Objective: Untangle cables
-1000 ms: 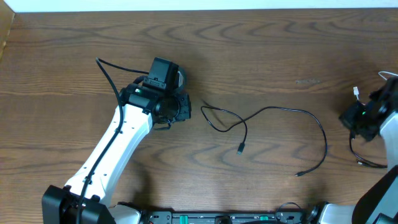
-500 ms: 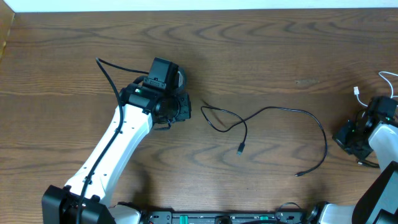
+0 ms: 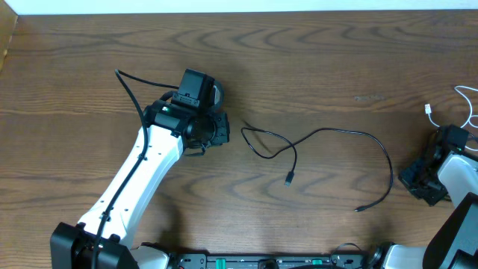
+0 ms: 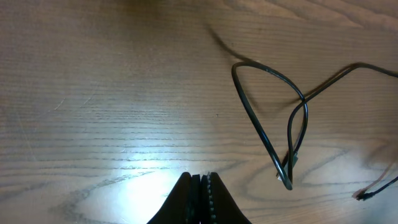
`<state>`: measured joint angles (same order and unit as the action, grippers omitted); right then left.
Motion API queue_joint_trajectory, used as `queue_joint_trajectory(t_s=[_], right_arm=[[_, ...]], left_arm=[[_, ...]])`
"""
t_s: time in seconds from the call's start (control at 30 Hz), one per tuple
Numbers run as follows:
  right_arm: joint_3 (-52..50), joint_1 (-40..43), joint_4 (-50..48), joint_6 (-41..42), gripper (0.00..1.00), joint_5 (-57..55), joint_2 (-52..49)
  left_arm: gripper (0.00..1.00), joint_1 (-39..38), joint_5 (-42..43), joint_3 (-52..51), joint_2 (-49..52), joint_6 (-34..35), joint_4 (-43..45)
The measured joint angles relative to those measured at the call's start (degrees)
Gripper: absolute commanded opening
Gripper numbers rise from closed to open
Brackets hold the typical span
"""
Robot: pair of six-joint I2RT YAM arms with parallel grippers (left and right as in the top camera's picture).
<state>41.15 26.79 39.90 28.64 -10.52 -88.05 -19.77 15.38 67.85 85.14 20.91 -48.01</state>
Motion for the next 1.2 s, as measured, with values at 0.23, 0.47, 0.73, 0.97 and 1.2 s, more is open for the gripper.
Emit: queue_joint_trajectory(t_s=[0.23,0.47,0.73,0.97,1.2], right_arm=[[-0.09,1.9,1.62,6.99,0.01,-5.86,0.0],[-0.09,4.07,1.62,12.48,0.01,-9.38,0.0],[-0.15,5.86,1.51,15.63,0.01,-11.67,0.0],[-0.98,5.99,0.79,16.13,0.01,-12.31,0.0],[-3.52,5.99,-4.83,16.17,0.01,-12.96,0.02]], left_arm=[[0.08,0.0,0.0,0.0,-0.02,0.0,0.0],[0.08,0.0,0.0,0.0,0.0,0.0,0.0],[0.08,0.0,0.0,0.0,-0.02,0.0,0.0],[0.08,0.0,0.0,0.0,-0.02,0.0,0.0],[0.08,0.0,0.0,0.0,-0.02,0.0,0.0]])
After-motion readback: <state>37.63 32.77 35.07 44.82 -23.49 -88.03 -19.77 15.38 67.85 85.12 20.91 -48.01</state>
